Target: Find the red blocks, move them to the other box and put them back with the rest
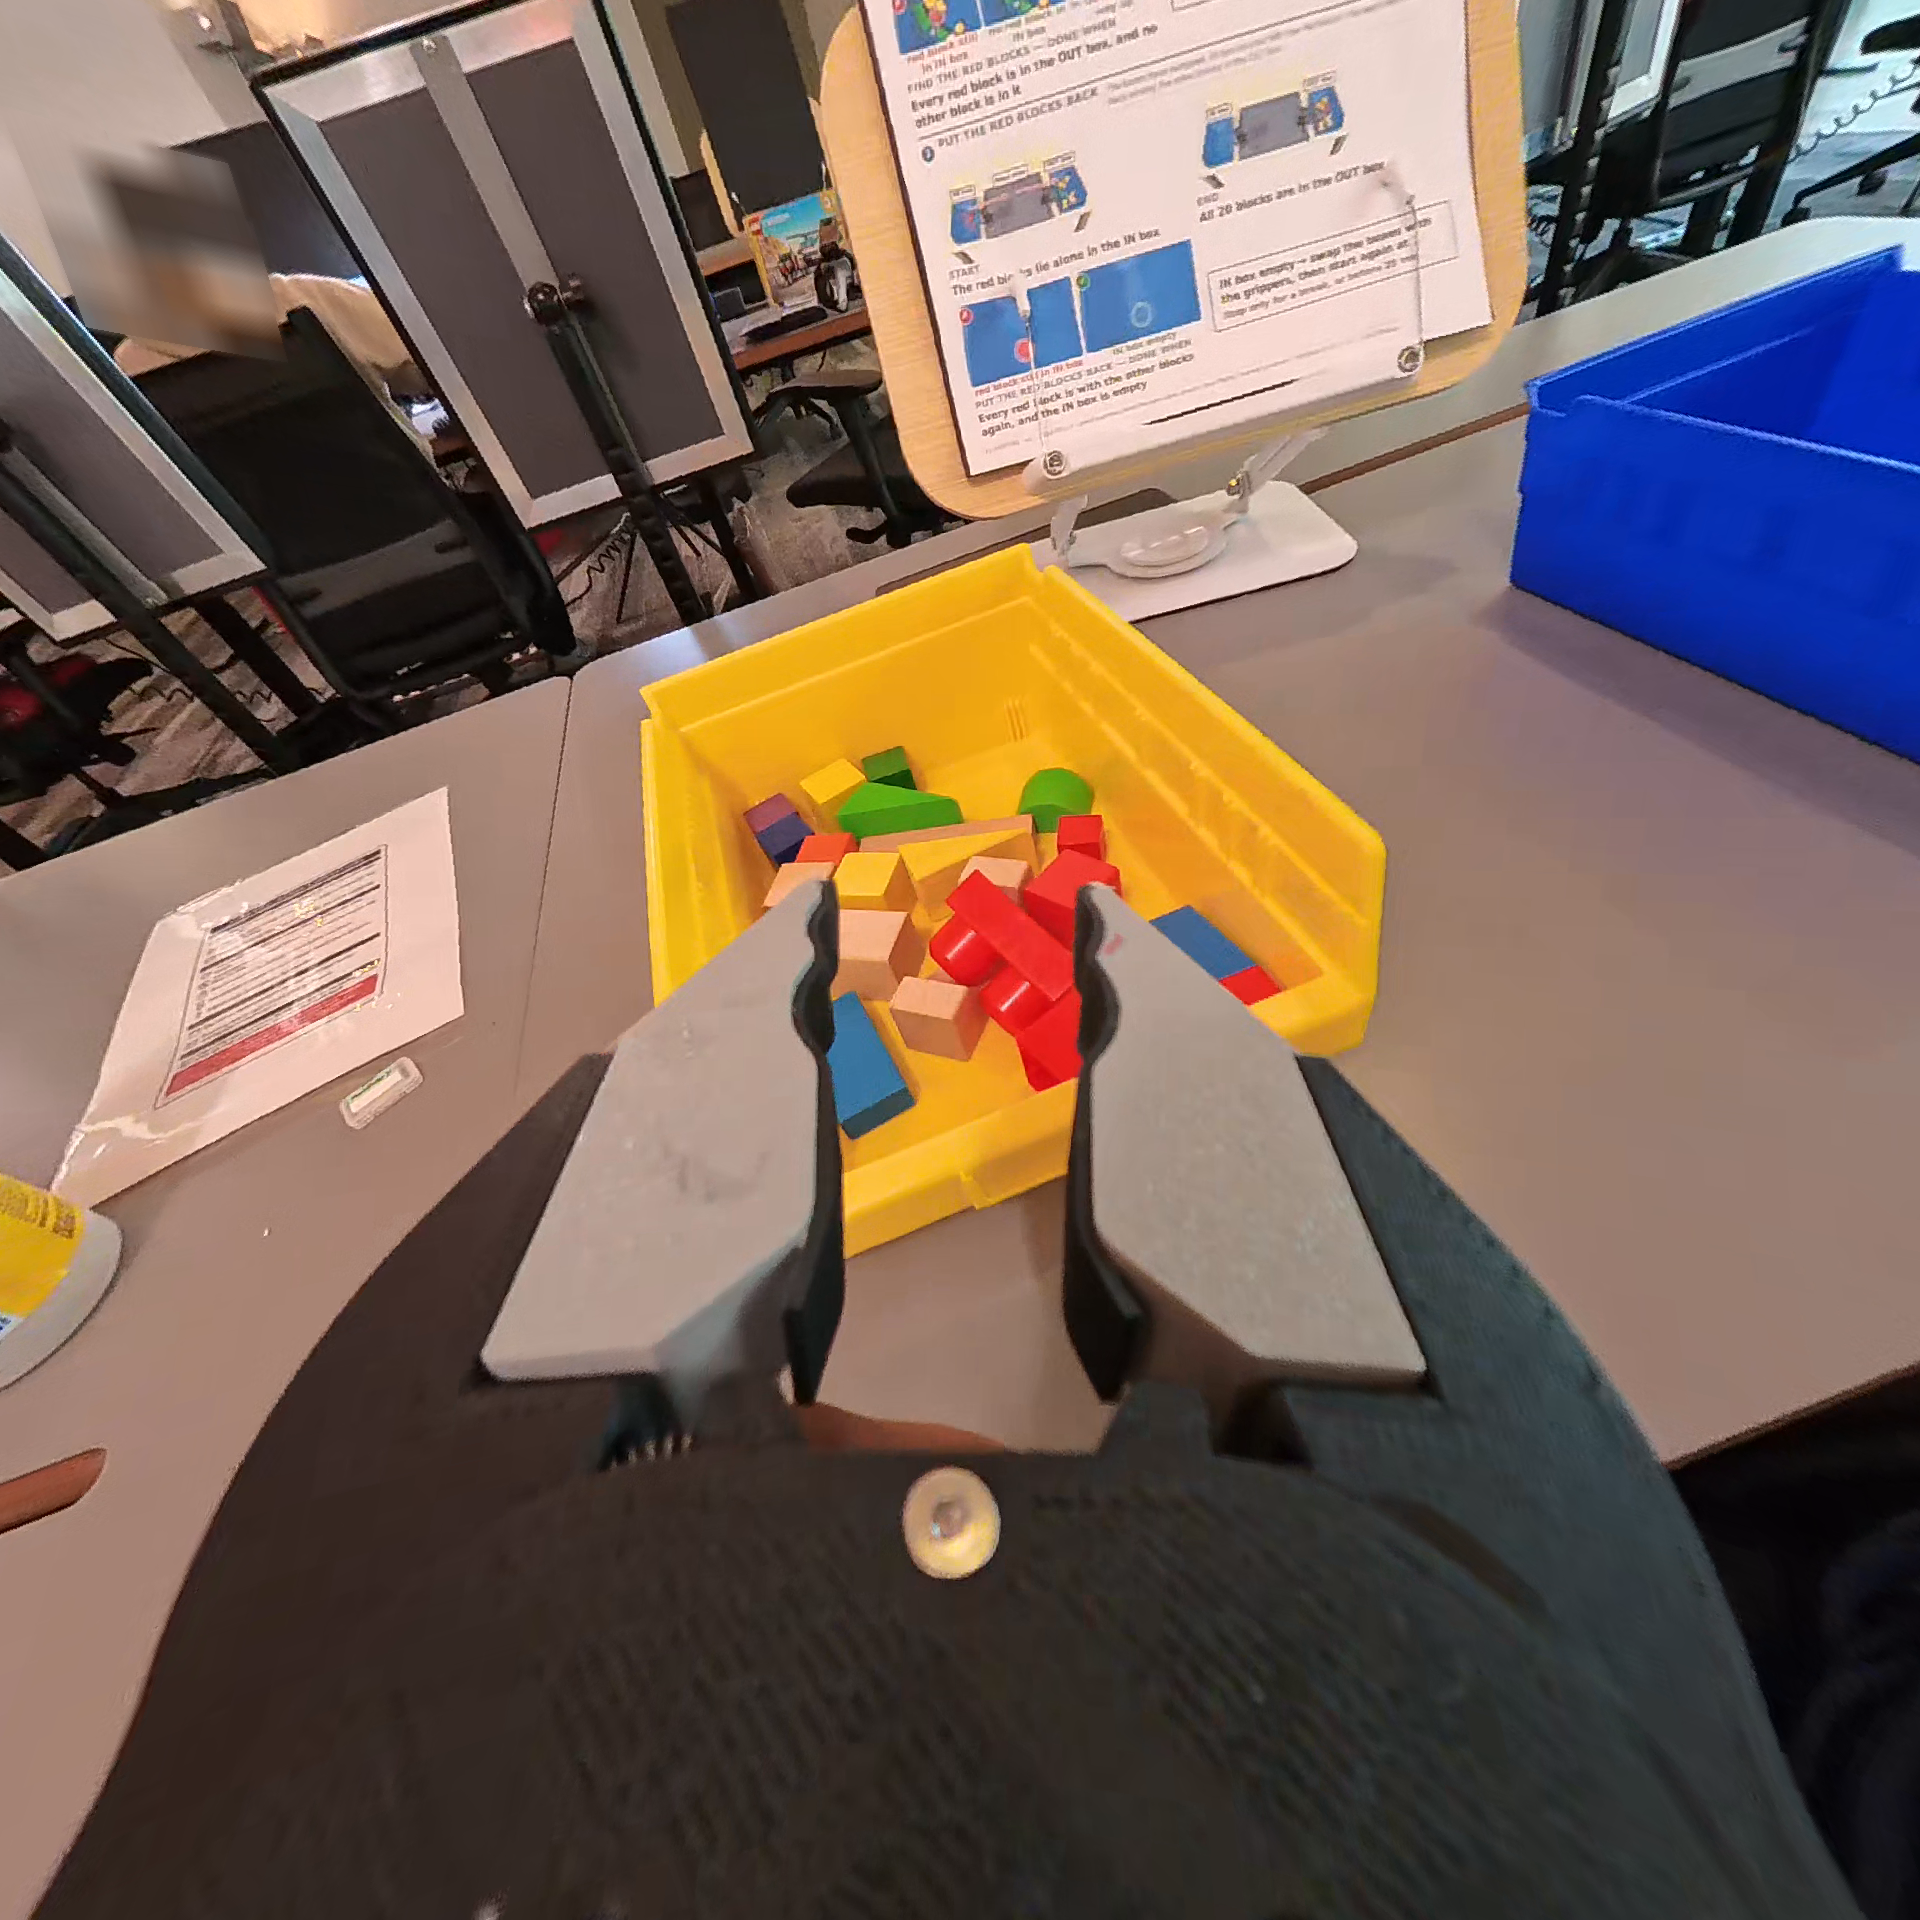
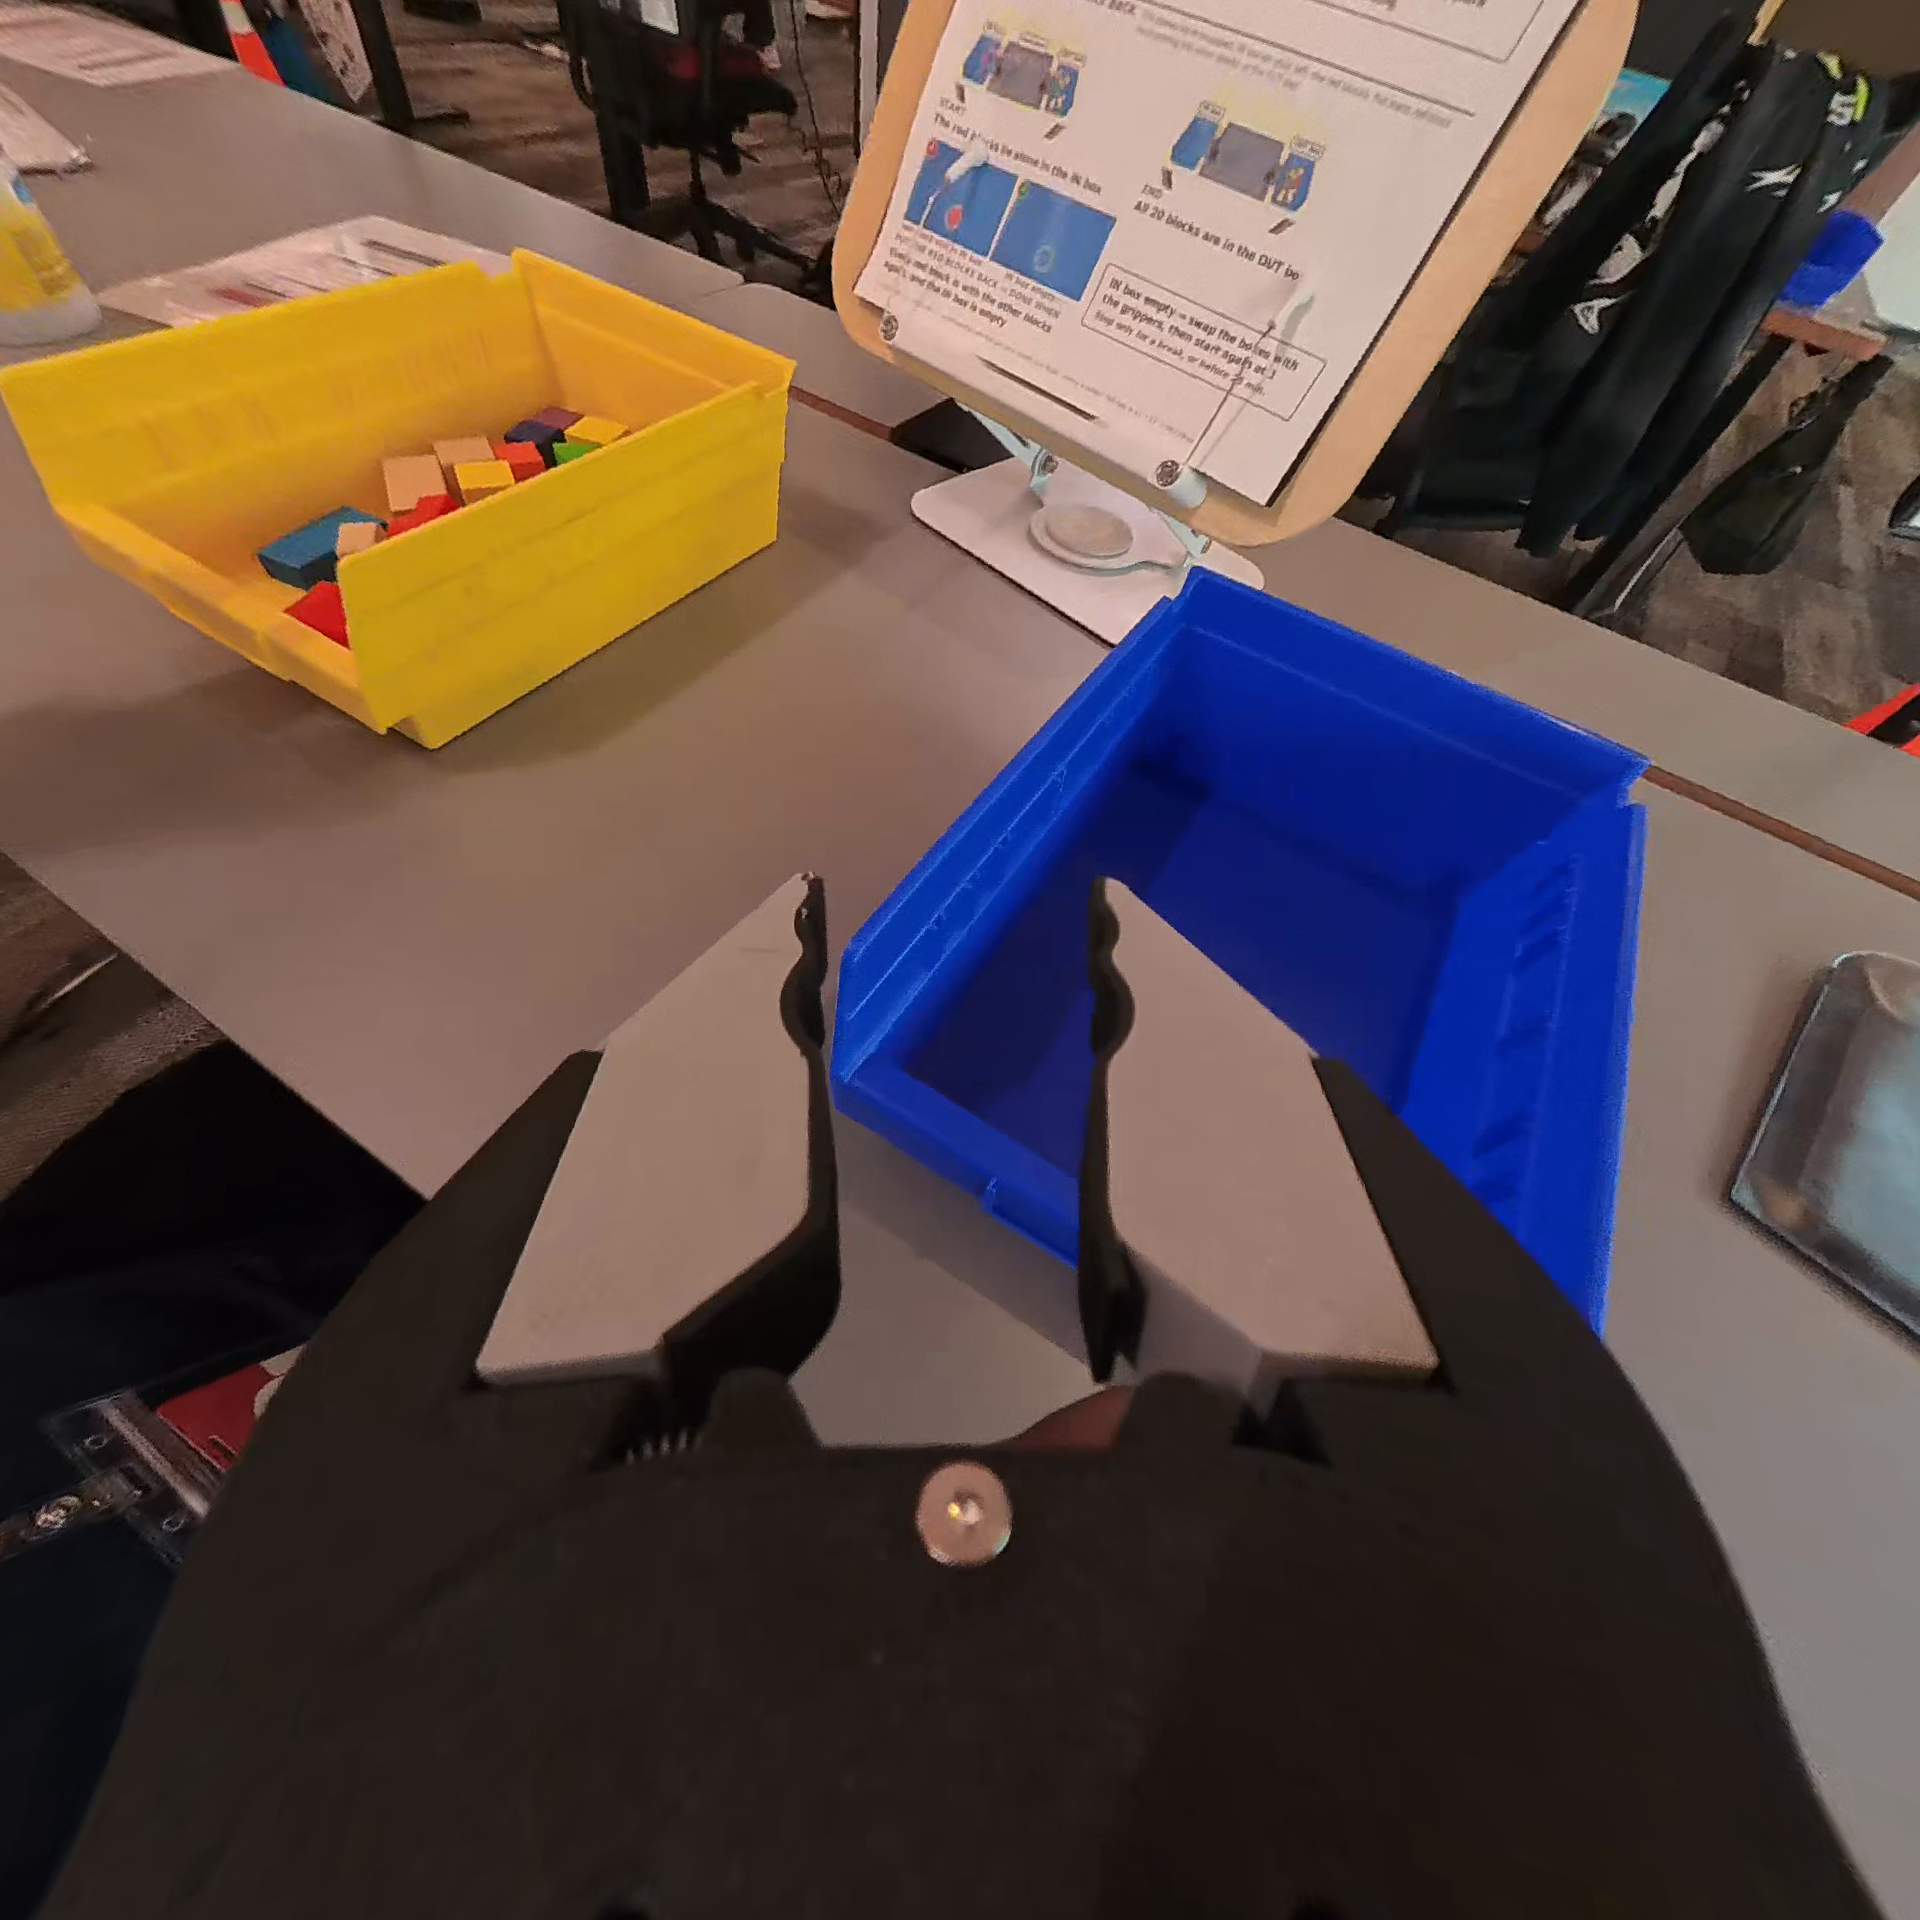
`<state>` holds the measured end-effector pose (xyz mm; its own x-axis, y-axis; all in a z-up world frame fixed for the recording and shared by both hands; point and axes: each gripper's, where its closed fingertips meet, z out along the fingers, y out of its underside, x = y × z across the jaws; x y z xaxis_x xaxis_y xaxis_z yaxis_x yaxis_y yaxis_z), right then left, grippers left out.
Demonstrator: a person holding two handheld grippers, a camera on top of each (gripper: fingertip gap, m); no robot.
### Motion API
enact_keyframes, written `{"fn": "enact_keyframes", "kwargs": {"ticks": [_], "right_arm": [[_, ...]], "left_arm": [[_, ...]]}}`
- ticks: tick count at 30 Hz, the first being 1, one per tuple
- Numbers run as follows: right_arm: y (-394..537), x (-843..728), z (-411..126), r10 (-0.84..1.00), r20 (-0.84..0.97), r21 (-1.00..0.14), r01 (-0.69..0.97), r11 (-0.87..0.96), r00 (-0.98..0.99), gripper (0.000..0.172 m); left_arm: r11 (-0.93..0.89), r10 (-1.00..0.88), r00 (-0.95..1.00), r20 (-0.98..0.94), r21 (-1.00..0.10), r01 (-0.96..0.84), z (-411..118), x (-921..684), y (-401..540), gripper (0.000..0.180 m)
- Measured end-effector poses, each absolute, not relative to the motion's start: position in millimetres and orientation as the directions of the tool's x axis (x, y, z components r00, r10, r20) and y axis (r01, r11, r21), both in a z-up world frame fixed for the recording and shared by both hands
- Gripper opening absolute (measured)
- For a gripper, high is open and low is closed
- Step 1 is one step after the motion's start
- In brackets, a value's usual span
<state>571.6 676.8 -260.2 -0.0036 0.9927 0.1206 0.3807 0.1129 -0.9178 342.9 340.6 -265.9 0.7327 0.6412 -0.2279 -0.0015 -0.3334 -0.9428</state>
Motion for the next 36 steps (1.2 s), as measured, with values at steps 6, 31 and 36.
{"fn": "enact_keyframes", "kwargs": {"ticks": [6,31,36], "right_arm": [[671,554,-269,0.994,0.105,-0.914,0.392,0.109,-0.031,0.053],[702,574,-217,0.991,0.066,-0.989,0.138,0.05,0.112,0.096],[710,583,-222,0.986,0.067,-0.985,0.168,0.041,0.154,0.095]], "left_arm": [[-0.37,0.643,0.726,-0.246,-0.929,0.012,-277,339,336,0.043],[-0.386,0.646,0.713,-0.273,-0.923,-0.004,-281,334,352,0.068],[-0.389,0.63,0.726,-0.274,-0.921,-0.01,-283,332,359,0.068]]}}
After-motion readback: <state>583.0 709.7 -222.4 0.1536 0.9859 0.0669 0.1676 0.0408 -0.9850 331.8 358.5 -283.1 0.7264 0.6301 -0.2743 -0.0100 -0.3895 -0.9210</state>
